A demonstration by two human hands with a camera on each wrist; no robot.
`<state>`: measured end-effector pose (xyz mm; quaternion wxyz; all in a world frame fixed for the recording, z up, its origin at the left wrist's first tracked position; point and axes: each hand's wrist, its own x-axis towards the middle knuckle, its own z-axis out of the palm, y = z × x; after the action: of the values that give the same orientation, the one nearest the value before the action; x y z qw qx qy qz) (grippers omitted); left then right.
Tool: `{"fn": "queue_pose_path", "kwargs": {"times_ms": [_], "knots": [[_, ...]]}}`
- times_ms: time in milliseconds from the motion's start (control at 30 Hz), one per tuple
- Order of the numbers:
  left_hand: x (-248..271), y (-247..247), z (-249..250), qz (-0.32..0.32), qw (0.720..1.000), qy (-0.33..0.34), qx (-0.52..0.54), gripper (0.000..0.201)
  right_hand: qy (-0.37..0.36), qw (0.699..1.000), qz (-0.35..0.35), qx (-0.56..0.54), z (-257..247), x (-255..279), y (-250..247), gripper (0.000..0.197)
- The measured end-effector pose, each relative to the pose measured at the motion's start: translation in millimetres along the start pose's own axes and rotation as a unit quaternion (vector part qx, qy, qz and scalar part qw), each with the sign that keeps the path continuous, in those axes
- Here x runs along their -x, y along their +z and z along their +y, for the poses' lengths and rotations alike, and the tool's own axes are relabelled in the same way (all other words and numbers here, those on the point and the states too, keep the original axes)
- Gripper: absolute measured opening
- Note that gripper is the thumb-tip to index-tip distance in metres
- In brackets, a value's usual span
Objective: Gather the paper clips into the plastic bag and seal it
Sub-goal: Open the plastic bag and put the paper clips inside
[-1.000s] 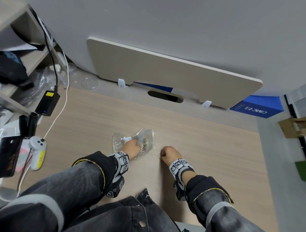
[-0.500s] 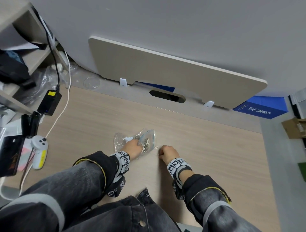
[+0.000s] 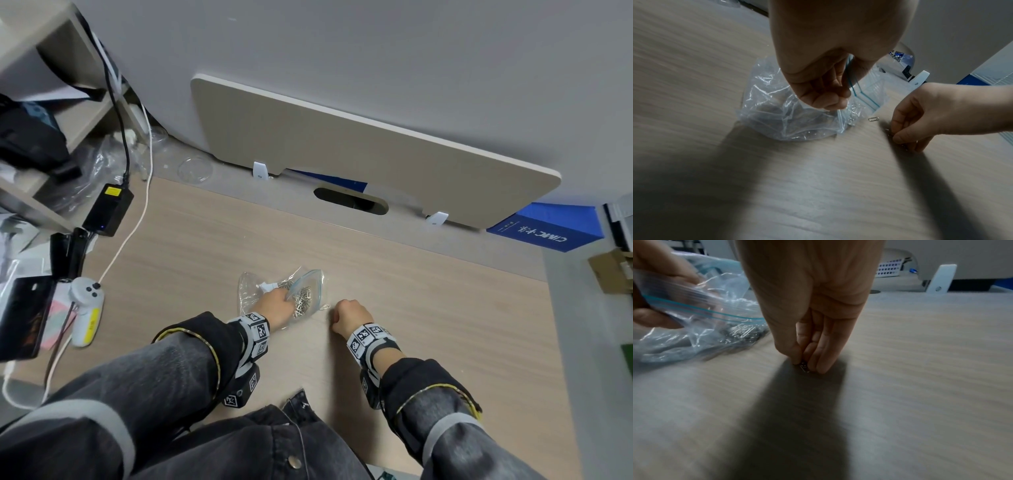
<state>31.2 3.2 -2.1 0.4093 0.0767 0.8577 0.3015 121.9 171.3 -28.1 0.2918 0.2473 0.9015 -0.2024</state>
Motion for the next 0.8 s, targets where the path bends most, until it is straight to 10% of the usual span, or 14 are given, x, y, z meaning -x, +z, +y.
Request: {"fn": "queue_pose_path", "kwargs": {"times_ms": [600, 800], "knots": [[1, 2, 1, -0.009, 1.000, 0.004, -0.003, 0.023, 0.010, 0.999, 0.026, -0.015, 1, 8, 10, 0.024], [0, 2, 1, -0.011, 1.000, 0.010, -0.001, 0.025, 0.064, 0.971, 0.047, -0.228, 18, 10, -3, 0.021]]}}
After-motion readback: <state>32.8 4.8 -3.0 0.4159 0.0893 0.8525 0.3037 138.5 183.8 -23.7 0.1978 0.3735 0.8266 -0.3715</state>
